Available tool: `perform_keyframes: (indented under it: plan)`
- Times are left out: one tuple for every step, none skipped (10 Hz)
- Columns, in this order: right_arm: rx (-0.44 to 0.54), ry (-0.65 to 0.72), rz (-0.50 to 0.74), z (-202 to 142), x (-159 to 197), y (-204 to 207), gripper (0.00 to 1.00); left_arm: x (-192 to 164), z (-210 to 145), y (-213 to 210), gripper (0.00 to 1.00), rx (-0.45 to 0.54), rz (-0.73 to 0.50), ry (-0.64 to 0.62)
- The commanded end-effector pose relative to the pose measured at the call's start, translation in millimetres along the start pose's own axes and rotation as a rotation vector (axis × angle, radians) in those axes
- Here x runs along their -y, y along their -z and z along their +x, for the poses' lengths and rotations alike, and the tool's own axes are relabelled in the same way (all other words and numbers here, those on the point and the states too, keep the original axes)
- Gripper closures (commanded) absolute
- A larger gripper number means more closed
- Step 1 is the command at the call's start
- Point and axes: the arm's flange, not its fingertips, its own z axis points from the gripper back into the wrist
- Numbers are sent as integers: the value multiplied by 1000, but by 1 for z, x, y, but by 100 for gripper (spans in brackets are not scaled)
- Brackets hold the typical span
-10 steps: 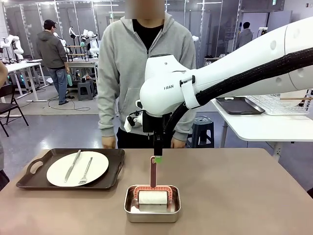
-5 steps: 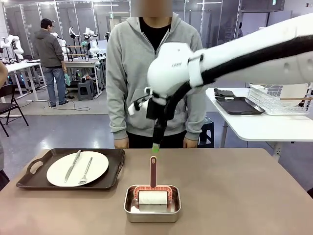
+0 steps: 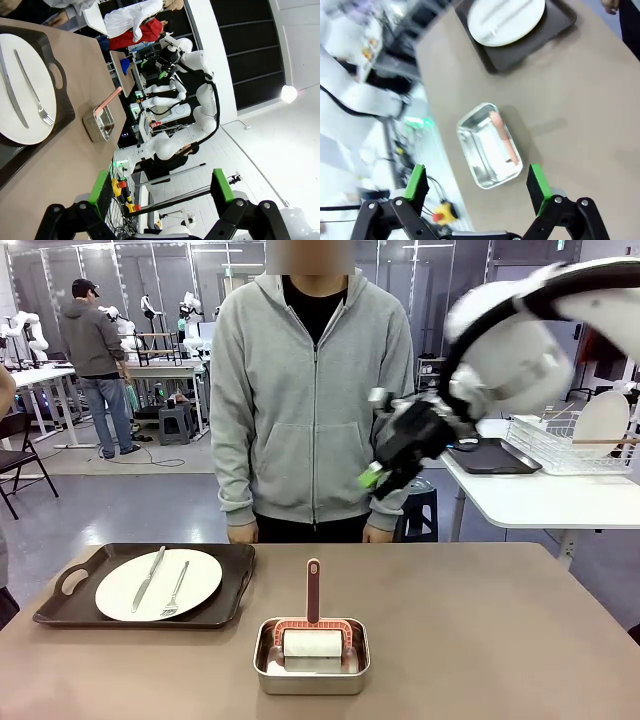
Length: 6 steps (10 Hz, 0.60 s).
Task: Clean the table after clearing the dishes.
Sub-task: When the right (or left) Handle tray is removed, use the right hand (or left hand) to clean the right (or left) side of the table with the Lint Roller.
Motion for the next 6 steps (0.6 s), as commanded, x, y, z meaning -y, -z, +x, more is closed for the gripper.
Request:
perform_keyframes:
  plan:
    - [251,166,111,-72,15,-29,0,4,-5,1,0,6,12,15]
    - [329,204,148,-101,24,-51,0,4,-5,1,0,6,12,15]
    - [376,254,203,-132,32,-74,0,4,-5,1,0,6,12,15]
    - [412,305,221,-164,41,-96,0,4,-5,1,0,6,12,15]
    - [419,312,276,-196,43,-117,0,4,-5,1,0,6,12,15]
    - [443,336,273,-225,47,-137,0,4,-5,1,0,6,12,15]
